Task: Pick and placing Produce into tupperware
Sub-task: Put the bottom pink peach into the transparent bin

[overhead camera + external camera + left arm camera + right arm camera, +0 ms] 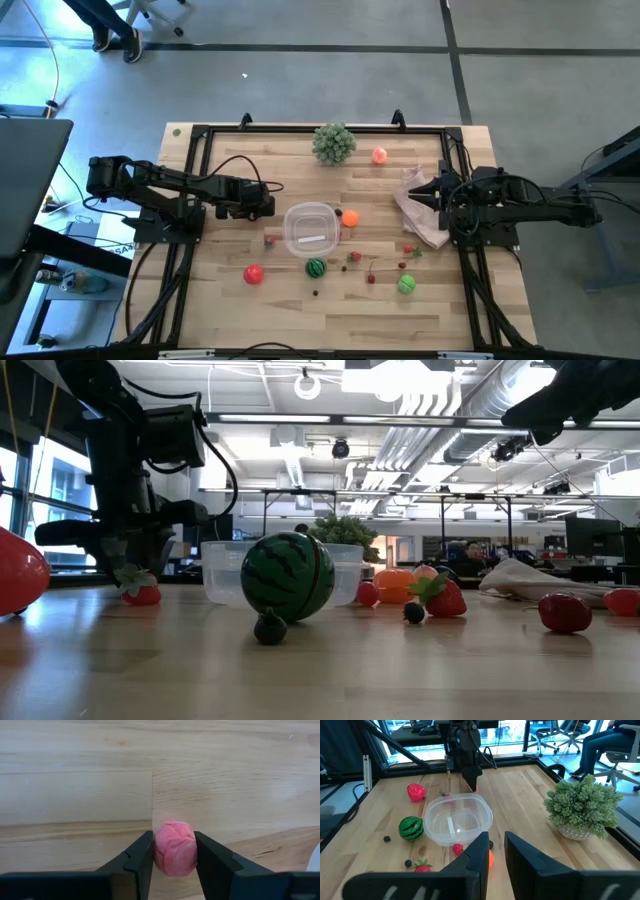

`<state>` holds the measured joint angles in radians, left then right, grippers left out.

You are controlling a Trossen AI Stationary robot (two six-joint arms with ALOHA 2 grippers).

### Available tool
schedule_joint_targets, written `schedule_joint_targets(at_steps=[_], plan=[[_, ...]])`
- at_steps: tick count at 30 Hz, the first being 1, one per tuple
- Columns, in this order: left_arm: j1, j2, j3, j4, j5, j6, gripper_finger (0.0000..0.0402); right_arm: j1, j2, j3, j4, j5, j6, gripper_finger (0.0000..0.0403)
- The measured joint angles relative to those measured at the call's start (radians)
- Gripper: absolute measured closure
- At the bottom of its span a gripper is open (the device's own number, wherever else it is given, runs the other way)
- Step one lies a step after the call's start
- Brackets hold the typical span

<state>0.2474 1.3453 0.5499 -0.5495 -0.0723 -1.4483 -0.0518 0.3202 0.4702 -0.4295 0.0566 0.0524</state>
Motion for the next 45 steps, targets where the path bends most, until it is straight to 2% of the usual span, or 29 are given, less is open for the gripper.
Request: schedule_joint_targets(at_steps=[6, 12, 23, 28, 36, 45], plan=[[0.0, 0.001, 0.006, 0.0, -0.007, 0.006, 0.0282, 0.0, 0.0, 0.0, 0.0, 0.0, 0.0, 0.0351], [-0.001, 0.001, 0.065, -0.009, -0.016, 0.051, 0.0282, 0.0, 0.0, 0.0, 0.0, 0.0, 0.0, 0.0351], [-0.016, -0.016, 0.279, -0.087, -0.049, 0.208, 0.0282, 0.0, 0.0, 0.0, 0.0, -0.001, 0.0, 0.0351], [-0.091, -0.012, 0.357, -0.067, -0.136, 0.278, 0.0282, 0.0, 0.0, 0.0, 0.0, 0.0, 0.0, 0.0351], [-0.229, 0.101, 0.365, 0.124, -0.255, 0.315, 0.0282, 0.0, 0.0, 0.0, 0.0, 0.0, 0.0, 0.0351], [-0.254, 0.268, 0.364, 0.257, -0.252, 0.292, 0.0282, 0.0, 0.0, 0.0, -0.004, 0.001, 0.0, 0.0351]])
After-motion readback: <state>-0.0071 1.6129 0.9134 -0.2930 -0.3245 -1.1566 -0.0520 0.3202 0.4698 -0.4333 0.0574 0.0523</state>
